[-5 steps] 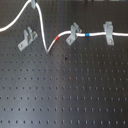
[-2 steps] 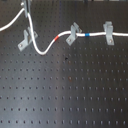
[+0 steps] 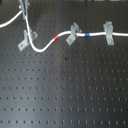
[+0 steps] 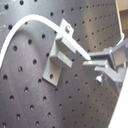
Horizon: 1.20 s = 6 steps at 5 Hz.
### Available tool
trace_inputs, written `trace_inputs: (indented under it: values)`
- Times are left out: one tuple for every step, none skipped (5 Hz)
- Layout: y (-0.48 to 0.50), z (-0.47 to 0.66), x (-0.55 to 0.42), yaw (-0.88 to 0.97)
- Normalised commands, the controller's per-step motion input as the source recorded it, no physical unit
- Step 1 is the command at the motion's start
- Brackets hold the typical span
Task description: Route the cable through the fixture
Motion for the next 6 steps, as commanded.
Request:
trace_inputs:
  values:
    - [-0.070,0.11,-0.156,0.00]
    - [-0.028,0.13,-0.063,-0.17]
    - [-0.024,0.28,-0.186,-0.20]
    - [0.052,0.28,-0.154,-0.16]
    - [0.138,0.39,-0.106,-0.09]
    - [0.234,0.10,-0.037,-0.12]
